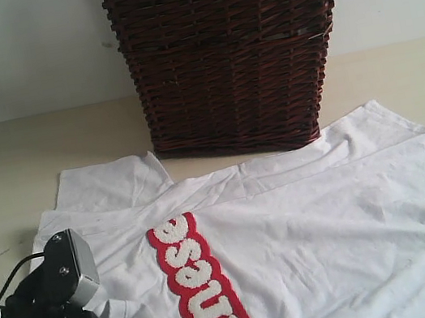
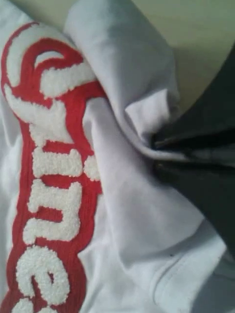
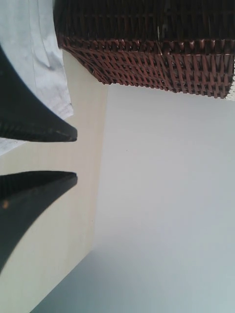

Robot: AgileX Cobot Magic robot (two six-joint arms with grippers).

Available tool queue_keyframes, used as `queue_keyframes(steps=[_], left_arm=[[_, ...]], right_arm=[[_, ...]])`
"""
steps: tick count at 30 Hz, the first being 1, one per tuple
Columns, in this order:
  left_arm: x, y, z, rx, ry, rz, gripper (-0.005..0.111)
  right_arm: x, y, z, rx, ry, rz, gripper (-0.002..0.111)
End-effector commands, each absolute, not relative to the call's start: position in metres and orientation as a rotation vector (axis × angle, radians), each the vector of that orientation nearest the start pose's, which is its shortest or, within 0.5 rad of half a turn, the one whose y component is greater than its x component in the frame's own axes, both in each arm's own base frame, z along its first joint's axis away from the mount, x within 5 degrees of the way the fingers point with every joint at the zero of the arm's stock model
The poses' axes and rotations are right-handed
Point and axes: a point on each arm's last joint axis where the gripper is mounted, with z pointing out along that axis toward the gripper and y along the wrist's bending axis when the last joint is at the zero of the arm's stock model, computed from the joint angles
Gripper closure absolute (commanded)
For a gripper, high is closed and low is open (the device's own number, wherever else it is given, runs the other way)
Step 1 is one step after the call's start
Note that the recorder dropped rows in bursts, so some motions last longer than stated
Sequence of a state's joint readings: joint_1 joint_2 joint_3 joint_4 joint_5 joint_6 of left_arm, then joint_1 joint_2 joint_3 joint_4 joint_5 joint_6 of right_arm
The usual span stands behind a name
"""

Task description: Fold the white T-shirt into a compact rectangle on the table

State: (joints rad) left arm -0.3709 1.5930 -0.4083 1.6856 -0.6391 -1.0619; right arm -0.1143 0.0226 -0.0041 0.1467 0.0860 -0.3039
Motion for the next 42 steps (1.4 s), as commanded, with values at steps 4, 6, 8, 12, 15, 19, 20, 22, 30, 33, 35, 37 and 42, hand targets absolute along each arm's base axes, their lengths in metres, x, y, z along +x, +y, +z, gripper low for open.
queue_keyframes(steps=[4,6,8,12,15,19,20,22,30,33,35,37,42], left_arm=[[0.175,-0.124,0.122,1.400,2.175,-0.743,0.030],[0.175,-0.123,0.122,1.411,2.172,-0.741,0.016],[0.172,-0.123,0.124,1.473,2.135,-0.749,0.009],[0.160,-0.129,0.143,1.466,2.032,-0.911,0.010],[0.150,-0.134,0.164,1.550,1.815,-0.994,0.010],[0.142,-0.134,0.181,1.612,1.636,-0.976,0.010],[0.142,-0.134,0.182,1.622,1.614,-0.962,0.010],[0.142,-0.133,0.183,1.645,1.579,-0.927,0.010],[0.194,-0.089,0.161,0.888,2.289,-0.204,0.035],[0.203,-0.075,0.163,0.779,2.296,0.005,0.051],[0.202,-0.075,0.163,0.819,2.286,-0.002,0.062],[0.200,-0.080,0.162,0.908,2.263,-0.058,0.075],[0.194,-0.089,0.162,1.242,2.103,-0.091,0.106]], right_arm=[[0.058,-0.005,0.205,-0.048,1.589,-0.202,0.085],[0.058,-0.005,0.205,-0.048,1.589,-0.202,0.085],[0.058,-0.005,0.205,-0.048,1.589,-0.202,0.085],[0.058,-0.005,0.205,-0.048,1.589,-0.202,0.085],[0.058,-0.005,0.205,-0.048,1.589,-0.202,0.085],[0.058,-0.005,0.205,-0.048,1.589,-0.202,0.085],[0.058,-0.005,0.205,-0.048,1.589,-0.202,0.085],[0.058,-0.005,0.205,-0.048,1.589,-0.202,0.085],[0.058,-0.005,0.205,-0.048,1.589,-0.202,0.085],[0.058,-0.005,0.205,-0.048,1.589,-0.202,0.085],[0.058,-0.005,0.205,-0.048,1.589,-0.202,0.085],[0.058,-0.005,0.205,-0.048,1.589,-0.202,0.085],[0.058,-0.005,0.205,-0.048,1.589,-0.202,0.085]])
